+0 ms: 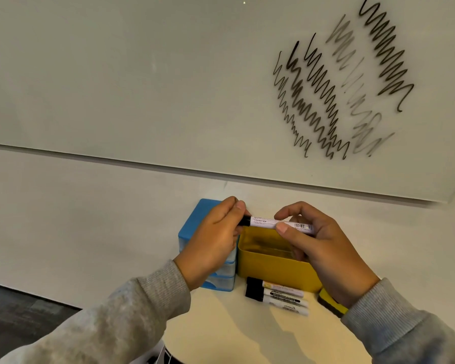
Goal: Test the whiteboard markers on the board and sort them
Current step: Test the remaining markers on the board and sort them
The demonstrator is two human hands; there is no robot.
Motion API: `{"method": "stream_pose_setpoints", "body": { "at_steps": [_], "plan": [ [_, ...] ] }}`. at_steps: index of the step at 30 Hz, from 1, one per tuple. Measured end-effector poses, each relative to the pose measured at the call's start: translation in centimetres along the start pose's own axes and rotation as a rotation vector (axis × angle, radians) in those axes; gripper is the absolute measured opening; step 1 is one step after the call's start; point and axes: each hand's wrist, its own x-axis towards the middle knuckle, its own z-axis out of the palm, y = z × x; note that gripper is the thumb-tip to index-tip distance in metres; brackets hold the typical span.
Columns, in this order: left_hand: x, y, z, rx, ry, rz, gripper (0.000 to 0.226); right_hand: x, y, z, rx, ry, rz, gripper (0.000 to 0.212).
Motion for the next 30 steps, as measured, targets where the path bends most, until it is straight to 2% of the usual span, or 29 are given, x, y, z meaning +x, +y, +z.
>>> {"method": "stream_pose_setpoints", "body": {
  "at_steps": [7,12,21,30],
  "plan": [
    [-0.3,-0.4,0.5,0.078,0.0,0.03,0.033,-1.1,0.5,0.1,0.001,-0.021,0.011,0.007],
    [-0.4,-0.4,0.6,0.082,-0.024,0.044,0.032,-0.7,0.6,-0.1,0.001,-0.025,0.02,0.005],
    [0.5,-1.1,-0.3,0.036,0.025,0.072,0.038,0.8,0.1,0.6,0.023,-0.044,0.038,0.004],
    [0.0,-2.0,0.1,0.013,-0.023,0.11,0.028,0.6,1.1,0.5,0.199,-0.102,0.17,0.009]
  ]
}}
